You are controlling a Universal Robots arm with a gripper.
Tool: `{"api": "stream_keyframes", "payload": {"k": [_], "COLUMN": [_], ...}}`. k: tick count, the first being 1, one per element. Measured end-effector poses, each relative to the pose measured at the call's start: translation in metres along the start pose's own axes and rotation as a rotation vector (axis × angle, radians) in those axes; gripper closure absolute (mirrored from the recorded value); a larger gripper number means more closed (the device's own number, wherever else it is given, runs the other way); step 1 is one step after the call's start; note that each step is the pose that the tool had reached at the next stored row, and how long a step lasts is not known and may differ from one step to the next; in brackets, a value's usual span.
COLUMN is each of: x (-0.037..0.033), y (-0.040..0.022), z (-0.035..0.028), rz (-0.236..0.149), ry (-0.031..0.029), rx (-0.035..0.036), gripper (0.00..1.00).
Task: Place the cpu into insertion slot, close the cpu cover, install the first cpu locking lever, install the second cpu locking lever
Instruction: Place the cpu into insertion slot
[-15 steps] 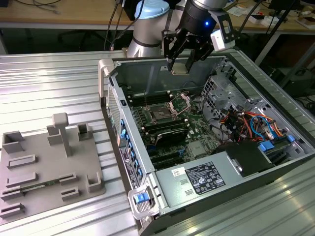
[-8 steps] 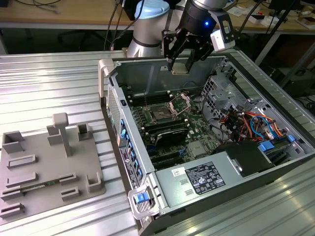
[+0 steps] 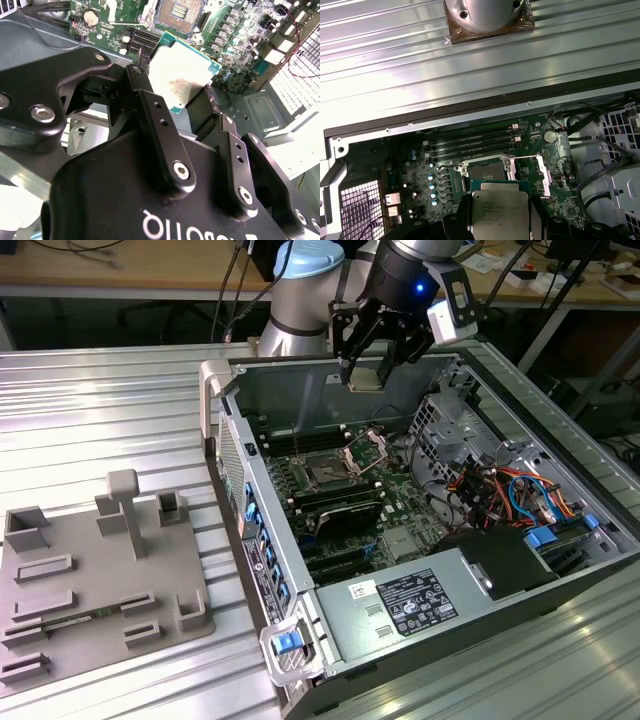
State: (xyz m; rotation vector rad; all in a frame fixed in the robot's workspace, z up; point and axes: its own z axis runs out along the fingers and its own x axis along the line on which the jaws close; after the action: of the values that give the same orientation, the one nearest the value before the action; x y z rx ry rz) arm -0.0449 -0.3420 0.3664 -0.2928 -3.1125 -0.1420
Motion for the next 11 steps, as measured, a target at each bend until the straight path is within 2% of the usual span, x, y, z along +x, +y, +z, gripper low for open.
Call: {"api": "stream_keyframes", "payload": {"k": [11], "x": [0.0], "y": [0.0], "z": [0.0], "rz": [0.01], "ry": [-0.001], "rx": [-0.0002], "gripper": [0.45]}}
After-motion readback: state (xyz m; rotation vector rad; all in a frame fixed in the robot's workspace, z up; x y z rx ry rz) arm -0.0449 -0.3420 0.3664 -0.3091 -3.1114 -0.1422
